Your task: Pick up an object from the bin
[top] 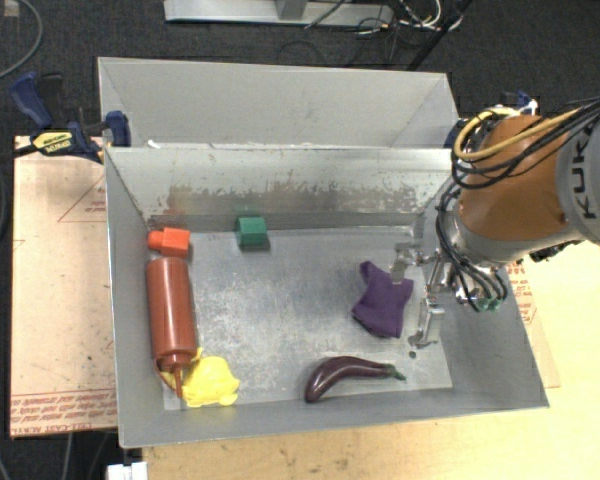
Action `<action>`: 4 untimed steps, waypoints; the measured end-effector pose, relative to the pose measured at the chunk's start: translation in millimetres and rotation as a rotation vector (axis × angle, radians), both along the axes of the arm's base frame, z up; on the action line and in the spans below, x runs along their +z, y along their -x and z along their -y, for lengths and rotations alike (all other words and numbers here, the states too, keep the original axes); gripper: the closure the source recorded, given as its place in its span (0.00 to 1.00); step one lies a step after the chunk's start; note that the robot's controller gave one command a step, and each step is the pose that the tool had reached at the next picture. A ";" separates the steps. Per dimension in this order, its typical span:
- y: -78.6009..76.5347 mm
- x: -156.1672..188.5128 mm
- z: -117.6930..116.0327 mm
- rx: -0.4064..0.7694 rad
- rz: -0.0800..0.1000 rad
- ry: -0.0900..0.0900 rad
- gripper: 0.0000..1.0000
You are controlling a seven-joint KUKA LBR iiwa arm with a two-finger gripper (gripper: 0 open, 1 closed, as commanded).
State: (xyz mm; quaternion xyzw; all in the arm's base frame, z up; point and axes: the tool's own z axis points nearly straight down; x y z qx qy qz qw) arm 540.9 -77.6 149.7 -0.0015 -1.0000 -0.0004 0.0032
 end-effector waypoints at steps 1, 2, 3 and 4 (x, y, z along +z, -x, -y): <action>-1.5 4.4 -0.2 0.002 0.007 0.001 0.00; -4.4 -33.6 -14.1 -0.054 0.012 0.001 0.00; 17.3 -77.5 -39.4 -0.149 0.010 0.001 0.00; 14.2 -80.4 -35.8 -0.154 0.010 -0.001 0.00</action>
Offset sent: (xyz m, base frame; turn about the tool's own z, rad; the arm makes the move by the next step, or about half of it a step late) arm 0.0026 0.0302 -0.0797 0.1115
